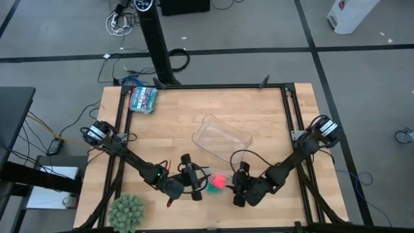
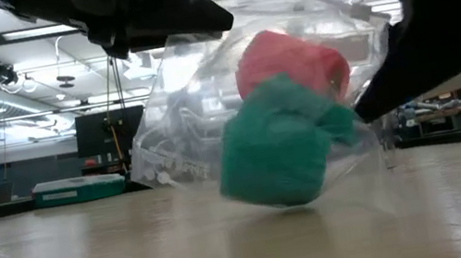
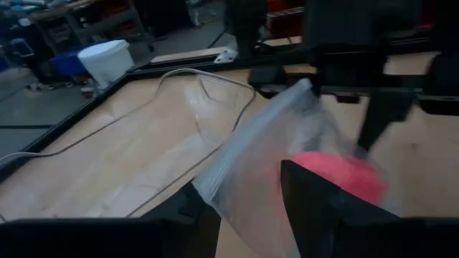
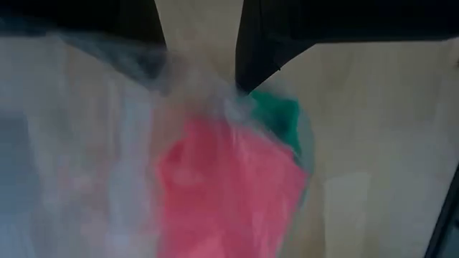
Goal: Roll bandage
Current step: Close the transparent zip bag
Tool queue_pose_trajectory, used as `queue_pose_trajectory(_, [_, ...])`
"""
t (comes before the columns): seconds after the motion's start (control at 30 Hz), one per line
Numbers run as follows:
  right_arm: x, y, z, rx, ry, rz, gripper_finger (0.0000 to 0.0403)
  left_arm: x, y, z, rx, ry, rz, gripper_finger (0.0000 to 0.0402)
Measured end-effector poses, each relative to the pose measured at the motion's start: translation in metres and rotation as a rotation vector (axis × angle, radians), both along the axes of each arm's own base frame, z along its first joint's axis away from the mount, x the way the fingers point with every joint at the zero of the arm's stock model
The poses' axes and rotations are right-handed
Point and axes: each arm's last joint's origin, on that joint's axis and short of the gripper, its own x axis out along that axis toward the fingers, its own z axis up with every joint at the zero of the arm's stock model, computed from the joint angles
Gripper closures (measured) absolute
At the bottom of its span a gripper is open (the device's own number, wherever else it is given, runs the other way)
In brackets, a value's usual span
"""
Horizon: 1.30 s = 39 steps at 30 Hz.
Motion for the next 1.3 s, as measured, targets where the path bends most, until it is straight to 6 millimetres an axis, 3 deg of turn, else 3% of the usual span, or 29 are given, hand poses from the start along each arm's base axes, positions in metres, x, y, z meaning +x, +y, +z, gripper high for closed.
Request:
queue_pose_trajectory(0.37, [0.025,0.009,-0.004,-0.105,-0.155,0.058,0.0254,0.010,0.021,-0.008,0.048,0.078,0.025,0.0257])
queue_pose_trajectory(0.77, [0.061,0.013,0.036,-0.177,-0.203,0.195,0.0254,0.019,0.019,0.005,0.029,-0.019,-0.124,0.0257])
queue_pose_trajectory(1.13, [0.059,0.045,0.084,-0.197,-0.162,0.100,0.0254,0.022,0.017,0.005,0.028,-0.039,-0.217,0.0257])
queue_pose_trajectory(1.3, [0.060,0.032,0.074,-0.238,-0.057,0.076,0.0254,0.027,0.019,0.001,0.017,-0.069,-0.207,0.0257])
